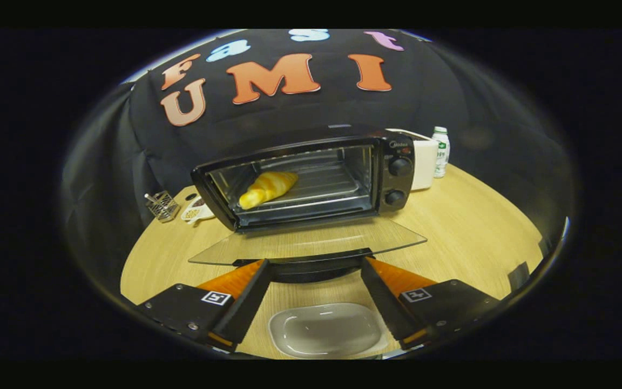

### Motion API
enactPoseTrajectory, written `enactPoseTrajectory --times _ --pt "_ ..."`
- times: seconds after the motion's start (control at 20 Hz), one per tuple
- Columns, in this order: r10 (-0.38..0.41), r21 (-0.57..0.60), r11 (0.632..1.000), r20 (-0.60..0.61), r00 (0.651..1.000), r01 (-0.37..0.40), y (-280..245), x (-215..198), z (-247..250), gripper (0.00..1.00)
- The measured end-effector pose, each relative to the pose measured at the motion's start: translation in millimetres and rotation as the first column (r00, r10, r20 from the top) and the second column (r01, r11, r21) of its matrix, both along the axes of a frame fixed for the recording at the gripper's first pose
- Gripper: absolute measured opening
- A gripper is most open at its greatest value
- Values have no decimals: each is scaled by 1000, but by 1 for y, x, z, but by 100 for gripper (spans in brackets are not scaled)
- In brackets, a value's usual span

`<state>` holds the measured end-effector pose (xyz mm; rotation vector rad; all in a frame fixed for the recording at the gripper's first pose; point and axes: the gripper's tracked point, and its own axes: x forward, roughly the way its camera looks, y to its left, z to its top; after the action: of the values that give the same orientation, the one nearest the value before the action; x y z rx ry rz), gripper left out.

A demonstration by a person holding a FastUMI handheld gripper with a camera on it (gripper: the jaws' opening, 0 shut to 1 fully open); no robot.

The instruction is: Open the toaster oven, put the food inside, and close the toaster oven door.

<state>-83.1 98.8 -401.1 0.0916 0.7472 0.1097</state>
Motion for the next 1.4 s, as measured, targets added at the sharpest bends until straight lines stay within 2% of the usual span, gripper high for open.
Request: enactPoseTrajectory --times 0.75,1.25,1.4 --pt "-19 34 999 142 990 14 12 73 47 100" --pt "23 7 1000 220 975 -25 22 132 75 100" --pt "15 16 1000 243 970 -19 20 130 96 100"
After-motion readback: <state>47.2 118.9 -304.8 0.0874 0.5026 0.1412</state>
